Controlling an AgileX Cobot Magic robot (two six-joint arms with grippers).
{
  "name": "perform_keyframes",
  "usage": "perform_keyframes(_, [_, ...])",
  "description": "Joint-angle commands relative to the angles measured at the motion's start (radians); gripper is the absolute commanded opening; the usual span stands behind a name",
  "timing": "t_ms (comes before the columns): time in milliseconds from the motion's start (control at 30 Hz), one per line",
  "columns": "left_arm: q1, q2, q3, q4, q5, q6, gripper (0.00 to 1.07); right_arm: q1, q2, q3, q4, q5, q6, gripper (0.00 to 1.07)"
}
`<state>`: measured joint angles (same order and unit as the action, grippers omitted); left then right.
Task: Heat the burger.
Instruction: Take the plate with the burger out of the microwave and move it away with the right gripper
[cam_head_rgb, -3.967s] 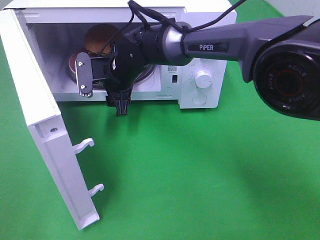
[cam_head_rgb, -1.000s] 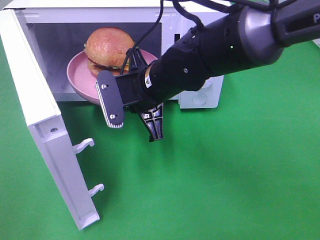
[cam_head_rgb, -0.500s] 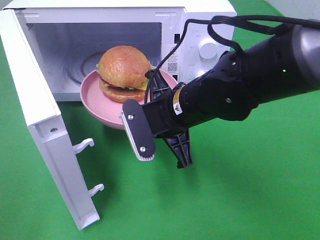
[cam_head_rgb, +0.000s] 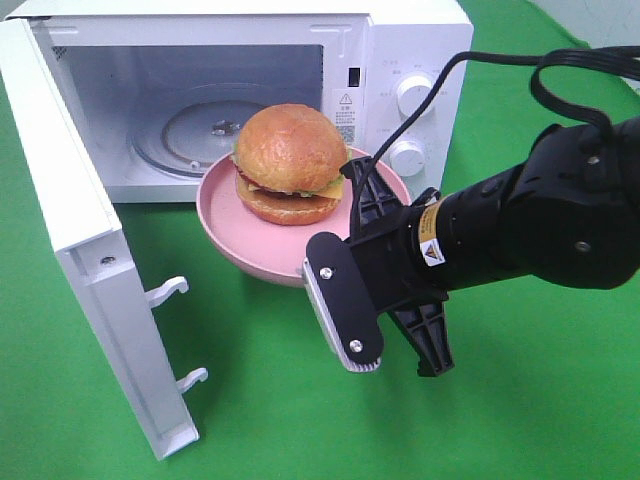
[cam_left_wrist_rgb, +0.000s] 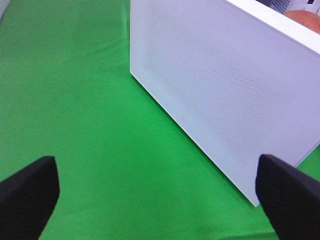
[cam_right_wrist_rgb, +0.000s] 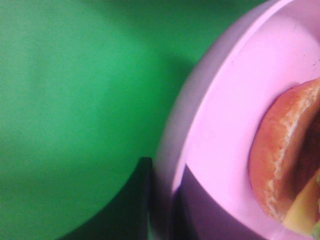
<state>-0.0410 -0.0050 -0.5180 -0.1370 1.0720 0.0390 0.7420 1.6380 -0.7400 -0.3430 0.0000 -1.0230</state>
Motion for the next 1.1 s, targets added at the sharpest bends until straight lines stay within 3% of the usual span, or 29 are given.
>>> perform_keyframes(33, [0.001,-0.006,0.005,-0.002,-0.005,0.002,1.00,-0.007,-0.092,0.039,-0.017,-0.052,-0.002,0.00])
perform_keyframes(600, [0.001,-0.006,0.005,-0.002,-0.005,0.002,1.00,-0.006,-0.400,0.200,-0.044,0.177,0.021,0.00])
perform_keyframes(800, [0.001,-0.006,0.005,-0.002,-0.005,0.002,1.00,-0.006,-0.583,0.265,-0.128,0.315,0.149,0.00])
perform_keyframes(1100, [0.001,-0.006,0.005,-0.002,-0.005,0.002,1.00,-0.006,-0.723,0.295,-0.214,0.481,0.330,0.00])
